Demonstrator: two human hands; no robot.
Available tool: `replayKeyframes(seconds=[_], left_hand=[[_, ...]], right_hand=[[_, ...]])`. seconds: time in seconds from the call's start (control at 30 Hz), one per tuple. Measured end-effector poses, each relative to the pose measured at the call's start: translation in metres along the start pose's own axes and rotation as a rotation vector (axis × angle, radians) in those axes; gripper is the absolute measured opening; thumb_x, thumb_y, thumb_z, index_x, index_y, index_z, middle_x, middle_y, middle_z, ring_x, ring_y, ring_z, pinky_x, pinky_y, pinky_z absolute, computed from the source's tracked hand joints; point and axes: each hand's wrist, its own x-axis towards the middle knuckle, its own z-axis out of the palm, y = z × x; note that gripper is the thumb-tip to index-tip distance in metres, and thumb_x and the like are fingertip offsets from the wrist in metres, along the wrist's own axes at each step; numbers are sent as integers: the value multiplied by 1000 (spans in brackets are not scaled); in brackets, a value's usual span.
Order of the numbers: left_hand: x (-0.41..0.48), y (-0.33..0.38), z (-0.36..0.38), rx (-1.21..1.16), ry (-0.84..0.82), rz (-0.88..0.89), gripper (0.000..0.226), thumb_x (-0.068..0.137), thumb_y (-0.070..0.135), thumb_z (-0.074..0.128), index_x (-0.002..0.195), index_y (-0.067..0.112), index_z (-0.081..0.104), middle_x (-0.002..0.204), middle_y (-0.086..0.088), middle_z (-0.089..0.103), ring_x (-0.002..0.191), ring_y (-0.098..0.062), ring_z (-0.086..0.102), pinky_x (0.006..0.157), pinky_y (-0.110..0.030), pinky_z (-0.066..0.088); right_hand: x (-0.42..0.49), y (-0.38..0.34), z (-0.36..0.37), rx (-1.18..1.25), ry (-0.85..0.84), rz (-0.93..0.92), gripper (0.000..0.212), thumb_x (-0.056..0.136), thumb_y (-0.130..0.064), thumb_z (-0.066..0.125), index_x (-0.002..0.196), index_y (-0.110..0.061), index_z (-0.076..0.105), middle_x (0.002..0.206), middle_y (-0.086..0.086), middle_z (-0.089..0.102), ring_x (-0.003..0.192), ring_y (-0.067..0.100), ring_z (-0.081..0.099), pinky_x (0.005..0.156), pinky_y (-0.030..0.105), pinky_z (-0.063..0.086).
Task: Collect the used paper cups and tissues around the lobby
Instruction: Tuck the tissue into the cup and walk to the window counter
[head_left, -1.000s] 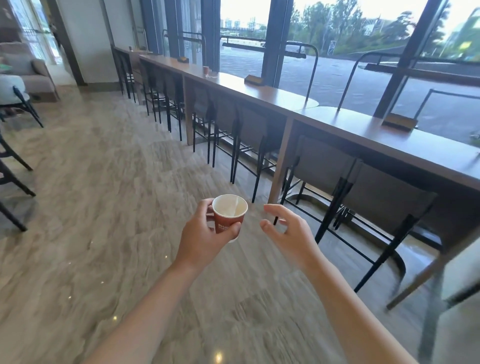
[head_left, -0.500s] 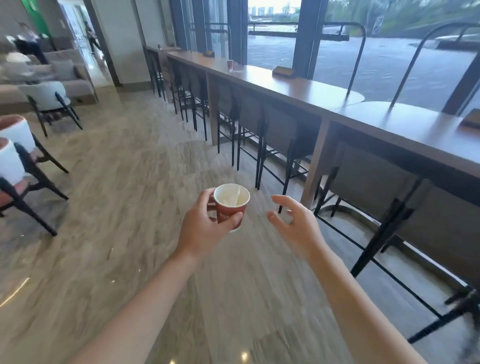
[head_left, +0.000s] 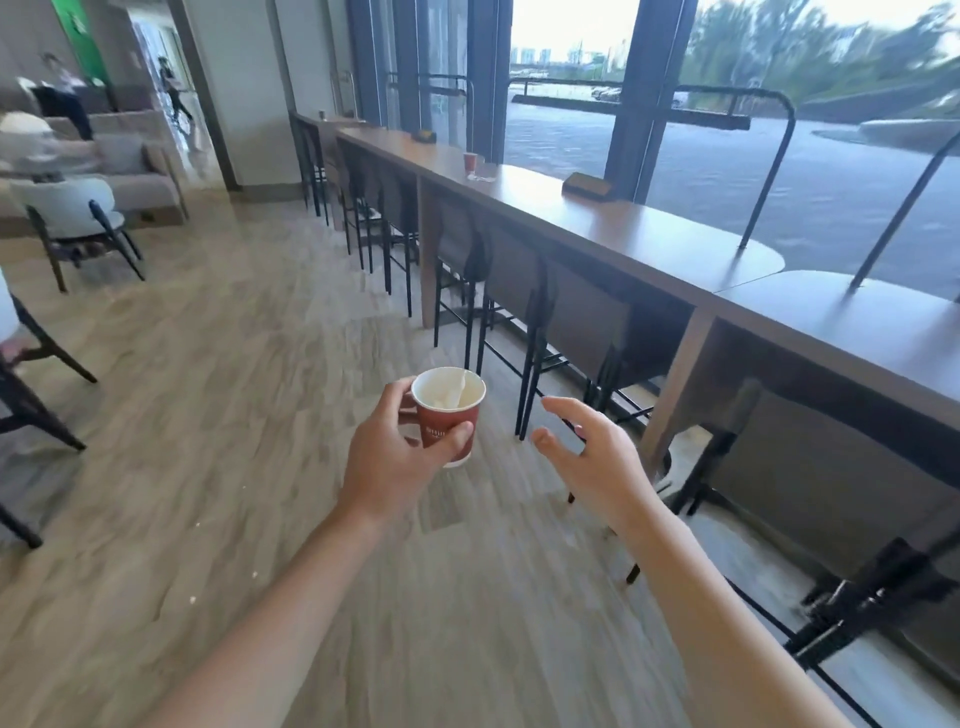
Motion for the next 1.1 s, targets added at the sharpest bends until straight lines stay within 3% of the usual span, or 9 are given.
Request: replayKeyframes(seconds=[0.1,0.23,0.33,0.5,0.67,0.87,0.97,1.1], left_hand=[[76,-8,16,-6,-35,29,64,64,59,79,120,36,58,112,19,68,104,0,66,79,-30,61],[158,-10,51,-23,-91,63,64,67,56,81,122,35,57,114,19,68,105,-1,66,77,-27,61],[211,-16,78,-20,-133,80,62,72,51,85,125,36,56,116,19,66,107,-1,64,77,-24,59],[291,-30,124,-34,-133,108,54,76,41,88,120,40,56,112,24,65,104,6,63,74,-16,56],[364,-19,190,-66,-197,154,58,78,41,86,127,34,56,116,22,65,109,0,64,79,-23,59],[400,26,310,-173,-510,249,59,76,36,89,125,33,56,110,20,69,96,3,67,79,-17,57],[395,57,373,-255,-717,312,60,74,34,90,122,38,54,106,19,70,88,-4,71,78,-24,56],[366,89,423,-340,-1002,402,61,75,34,90,120,44,50,104,21,68,88,-9,71,73,-20,50]], right_hand=[[64,-6,4,-19,52,25,46,91,-48,62,135,-36,56,136,-13,58,121,13,57,100,29,45],[139,-3,-2,-13,100,65,46,91,-48,62,135,-38,54,138,-13,57,113,13,60,102,36,48],[192,8,-9,-25,139,72,44,94,-43,61,136,-34,55,138,-13,58,126,14,53,105,38,46],[276,50,-16,-22,174,87,42,94,-42,60,135,-33,55,135,-16,57,128,12,50,102,29,41],[338,90,-50,-10,238,144,45,93,-46,59,137,-36,54,138,-16,55,120,5,48,101,28,39],[320,145,-126,-69,479,341,44,93,-45,60,136,-36,55,135,-15,59,116,4,49,101,29,43],[282,163,-165,-140,673,465,45,94,-43,61,136,-30,57,137,-13,58,120,5,50,108,34,44],[221,167,-189,-226,896,629,45,92,-47,60,133,-28,60,132,-14,62,124,6,55,108,37,45]])
